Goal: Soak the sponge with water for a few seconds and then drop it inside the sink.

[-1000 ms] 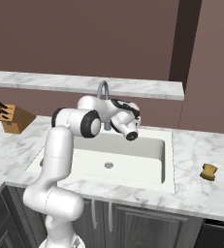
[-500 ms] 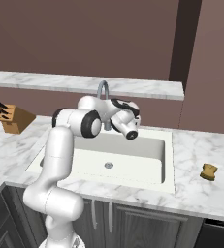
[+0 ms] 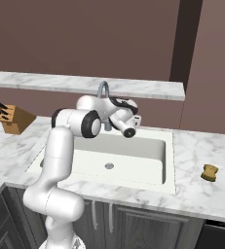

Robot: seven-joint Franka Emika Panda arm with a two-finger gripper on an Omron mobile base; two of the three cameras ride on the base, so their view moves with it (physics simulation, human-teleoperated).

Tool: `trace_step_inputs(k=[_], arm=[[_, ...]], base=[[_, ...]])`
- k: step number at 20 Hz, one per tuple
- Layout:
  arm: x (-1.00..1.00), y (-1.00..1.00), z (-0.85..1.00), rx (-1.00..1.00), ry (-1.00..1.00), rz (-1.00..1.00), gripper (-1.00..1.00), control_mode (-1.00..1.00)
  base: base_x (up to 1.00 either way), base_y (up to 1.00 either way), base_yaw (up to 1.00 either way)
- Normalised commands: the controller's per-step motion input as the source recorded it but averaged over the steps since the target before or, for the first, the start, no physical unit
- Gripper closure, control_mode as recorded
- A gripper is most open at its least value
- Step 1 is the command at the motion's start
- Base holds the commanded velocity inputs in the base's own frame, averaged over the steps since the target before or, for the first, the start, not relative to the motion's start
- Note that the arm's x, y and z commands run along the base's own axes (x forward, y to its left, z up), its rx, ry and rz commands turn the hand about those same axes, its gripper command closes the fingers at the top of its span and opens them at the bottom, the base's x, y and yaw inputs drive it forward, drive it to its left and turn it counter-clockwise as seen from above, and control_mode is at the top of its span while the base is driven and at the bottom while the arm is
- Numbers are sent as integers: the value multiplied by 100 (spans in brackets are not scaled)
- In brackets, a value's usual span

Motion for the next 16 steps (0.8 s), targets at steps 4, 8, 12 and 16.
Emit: trace_step_inputs(k=[4, 8, 12, 16], arm=[[15, -33, -9, 0, 4, -12, -100, -100], [11, -38, -10, 0, 1, -11, -100, -100], [2, -43, -10, 0, 0, -8, -100, -100], [0, -46, -9, 0, 1, -7, -100, -100]], base=[[0, 0, 0], [0, 0, 0], [0, 0, 0], [0, 0, 0]])
